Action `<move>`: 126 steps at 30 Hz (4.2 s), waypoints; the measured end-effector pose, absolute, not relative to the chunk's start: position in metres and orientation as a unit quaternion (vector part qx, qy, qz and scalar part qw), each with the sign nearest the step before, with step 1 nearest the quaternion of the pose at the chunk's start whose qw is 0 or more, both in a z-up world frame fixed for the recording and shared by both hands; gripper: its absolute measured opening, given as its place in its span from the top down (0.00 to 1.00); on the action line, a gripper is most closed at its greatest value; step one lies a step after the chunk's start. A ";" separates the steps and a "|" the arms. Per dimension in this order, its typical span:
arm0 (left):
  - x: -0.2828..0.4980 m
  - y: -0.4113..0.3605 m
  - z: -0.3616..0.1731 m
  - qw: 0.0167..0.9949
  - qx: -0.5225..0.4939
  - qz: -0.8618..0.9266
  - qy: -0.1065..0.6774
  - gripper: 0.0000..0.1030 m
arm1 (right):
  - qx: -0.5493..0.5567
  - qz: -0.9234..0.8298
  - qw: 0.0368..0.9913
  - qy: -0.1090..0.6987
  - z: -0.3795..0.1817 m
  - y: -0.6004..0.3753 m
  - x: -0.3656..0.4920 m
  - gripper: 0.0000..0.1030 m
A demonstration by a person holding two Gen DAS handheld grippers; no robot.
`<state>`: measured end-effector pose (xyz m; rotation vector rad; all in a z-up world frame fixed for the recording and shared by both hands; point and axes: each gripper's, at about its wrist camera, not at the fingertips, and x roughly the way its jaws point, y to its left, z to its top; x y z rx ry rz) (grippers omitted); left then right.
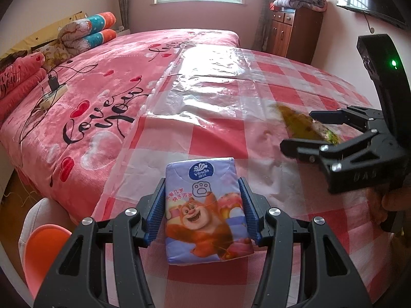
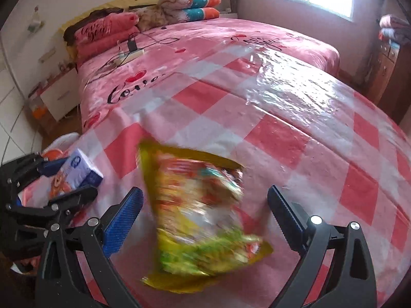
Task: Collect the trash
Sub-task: 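Lower the right tool onto the yellow snack bag and close it, then carry tissue pack and snack bag to the orange bucket and open both tools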
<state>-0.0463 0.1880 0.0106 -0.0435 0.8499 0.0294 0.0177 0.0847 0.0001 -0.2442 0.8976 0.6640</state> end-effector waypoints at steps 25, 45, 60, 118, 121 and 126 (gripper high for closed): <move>-0.068 0.175 0.011 0.908 -0.041 -0.017 0.417 0.47 | -0.017 0.246 0.874 0.418 0.005 0.037 -0.051 0.52; -0.118 0.162 0.032 0.915 -0.019 -0.035 0.400 0.47 | 0.026 0.235 0.884 0.404 0.030 0.020 -0.131 0.53; -0.154 0.171 0.048 0.921 -0.011 -0.044 0.386 0.47 | 0.022 0.226 0.894 0.387 0.052 0.020 -0.168 0.53; -0.212 0.345 0.036 0.903 -0.078 0.148 0.395 0.47 | -0.017 0.422 0.793 0.439 0.068 0.205 -0.161 0.52; -0.213 0.356 0.028 0.897 -0.082 0.164 0.403 0.47 | -0.017 0.440 0.779 0.446 0.065 0.224 -0.158 0.52; -0.216 0.374 0.014 0.885 -0.092 0.186 0.417 0.47 | -0.025 0.469 0.758 0.453 0.061 0.256 -0.160 0.52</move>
